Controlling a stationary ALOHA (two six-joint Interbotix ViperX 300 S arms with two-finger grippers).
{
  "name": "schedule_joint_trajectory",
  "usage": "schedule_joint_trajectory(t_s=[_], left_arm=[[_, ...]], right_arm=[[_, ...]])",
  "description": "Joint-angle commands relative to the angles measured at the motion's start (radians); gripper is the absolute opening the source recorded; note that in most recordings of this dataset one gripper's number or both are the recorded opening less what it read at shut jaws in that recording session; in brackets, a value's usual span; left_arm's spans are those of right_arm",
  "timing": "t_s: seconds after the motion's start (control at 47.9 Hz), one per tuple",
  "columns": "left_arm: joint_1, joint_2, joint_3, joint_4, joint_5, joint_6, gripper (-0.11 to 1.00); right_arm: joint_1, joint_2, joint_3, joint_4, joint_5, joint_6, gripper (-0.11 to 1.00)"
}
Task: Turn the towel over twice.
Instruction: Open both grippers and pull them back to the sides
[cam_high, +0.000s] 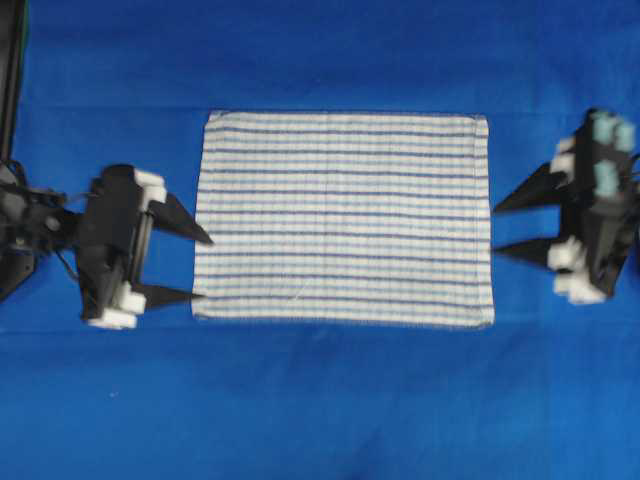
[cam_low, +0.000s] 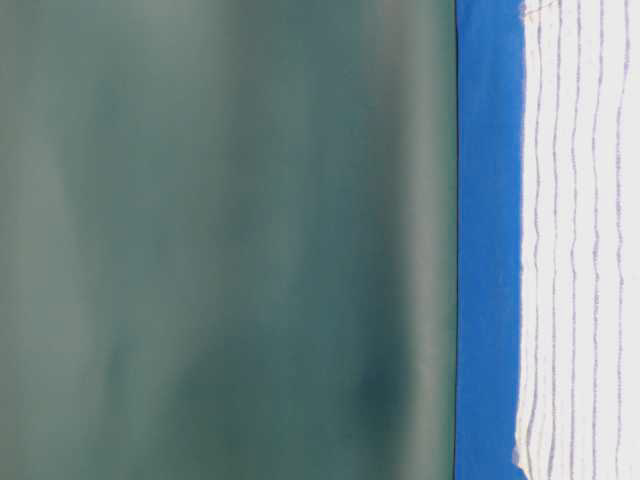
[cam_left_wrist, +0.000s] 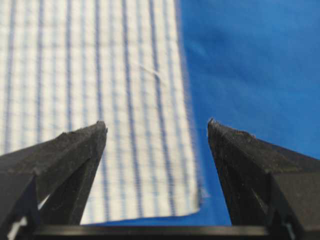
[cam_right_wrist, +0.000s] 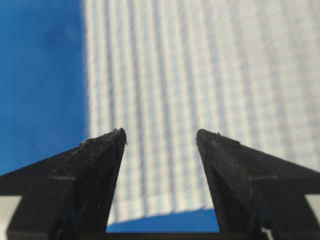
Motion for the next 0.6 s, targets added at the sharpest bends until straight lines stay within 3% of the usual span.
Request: schedule_joint_trajectory(t_s=[0.0,0.146,0.25,0.584], left_arm=[[0.029,-0.071,0.015,0.002,-0.020,0.023,0.76],[0.075,-0.195,0.066,0.002,-0.052,0.041,0.76],[0.097,-0.287,0.107,0.002,-0.071,0.051,0.76],[0.141,-0.486,0.222,0.002,-0.097,0.058,0.76]], right_arm=[[-0.028,-0.066,-0.003,-0.064,-0.012,-0.003,0.66],[-0.064,-0.160,0.017,-0.161,-0.052,-0.003,0.66],[-0.101,-0.206,0.049,-0.198,-0.104,-0.003,0.65],[-0.244,-0.264,0.187,-0.199,-0.321,0.011,0.65]])
